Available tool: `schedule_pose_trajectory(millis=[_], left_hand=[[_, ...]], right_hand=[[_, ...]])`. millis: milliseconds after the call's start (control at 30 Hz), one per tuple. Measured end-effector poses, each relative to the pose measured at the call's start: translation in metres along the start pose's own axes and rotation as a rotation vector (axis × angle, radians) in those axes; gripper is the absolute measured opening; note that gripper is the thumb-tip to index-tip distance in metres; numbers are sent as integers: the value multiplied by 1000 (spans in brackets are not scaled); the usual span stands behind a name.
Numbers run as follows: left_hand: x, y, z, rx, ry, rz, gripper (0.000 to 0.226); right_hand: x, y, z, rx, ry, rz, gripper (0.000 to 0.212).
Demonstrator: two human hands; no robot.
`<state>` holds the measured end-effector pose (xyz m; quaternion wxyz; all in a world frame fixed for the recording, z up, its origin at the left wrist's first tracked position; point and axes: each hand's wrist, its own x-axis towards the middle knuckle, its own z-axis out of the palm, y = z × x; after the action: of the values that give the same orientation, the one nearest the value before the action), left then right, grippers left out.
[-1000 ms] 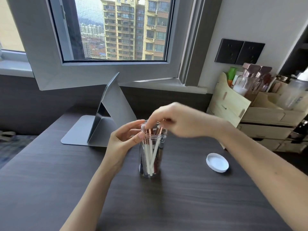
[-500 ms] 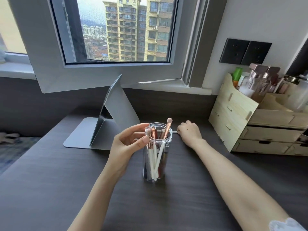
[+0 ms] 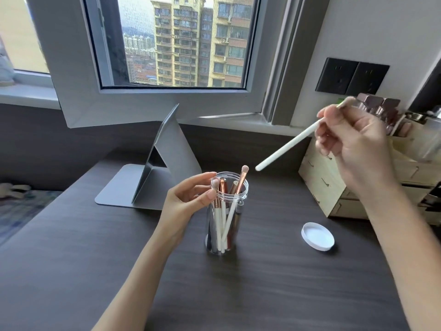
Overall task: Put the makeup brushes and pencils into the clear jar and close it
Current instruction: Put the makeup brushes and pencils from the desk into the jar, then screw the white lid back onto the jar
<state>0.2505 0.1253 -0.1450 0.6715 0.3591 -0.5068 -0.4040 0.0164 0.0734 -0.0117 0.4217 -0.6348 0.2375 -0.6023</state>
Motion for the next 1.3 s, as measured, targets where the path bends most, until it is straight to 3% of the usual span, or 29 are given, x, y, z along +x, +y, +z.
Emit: schedule_pose_trajectory(millis=[167, 300, 400, 500, 633, 667, 767, 833, 1000, 1167, 1300], left_hand=[[0, 0, 0, 12, 5, -3, 34], [0, 1, 0, 4, 2, 9, 35], [1, 1, 0, 20, -6, 25, 31], [0, 2, 2, 4, 3, 28, 32], [0, 2, 2, 19, -8, 29, 33], [0, 2, 1, 25, -16, 33, 32], [0, 1, 1, 21, -28, 48, 31], [0, 1, 1, 9, -26, 53, 30], [0, 0, 1, 24, -25, 58, 32], [0, 0, 1, 47, -41, 50, 30], [-1, 1, 2, 54, -43, 40, 27]], right_hand=[[-15, 12, 42, -512, -214, -169, 9], [-24, 42, 60, -905, -405, -190, 14], [-26, 54, 61, -1145, -464, -327, 23], [-26, 51, 58, -1034, -441, -318, 30], [-38, 53, 51, -866, -647, -50, 39], [-42, 55, 51, -893, -668, -86, 40], [-51, 63, 48, -1166, -665, -421, 43], [-52, 65, 48, -1212, -646, -491, 42], [-43, 57, 49, -959, -453, -387, 40], [-43, 60, 62, -830, -678, -302, 42], [-43, 64, 65, -918, -692, -379, 34]])
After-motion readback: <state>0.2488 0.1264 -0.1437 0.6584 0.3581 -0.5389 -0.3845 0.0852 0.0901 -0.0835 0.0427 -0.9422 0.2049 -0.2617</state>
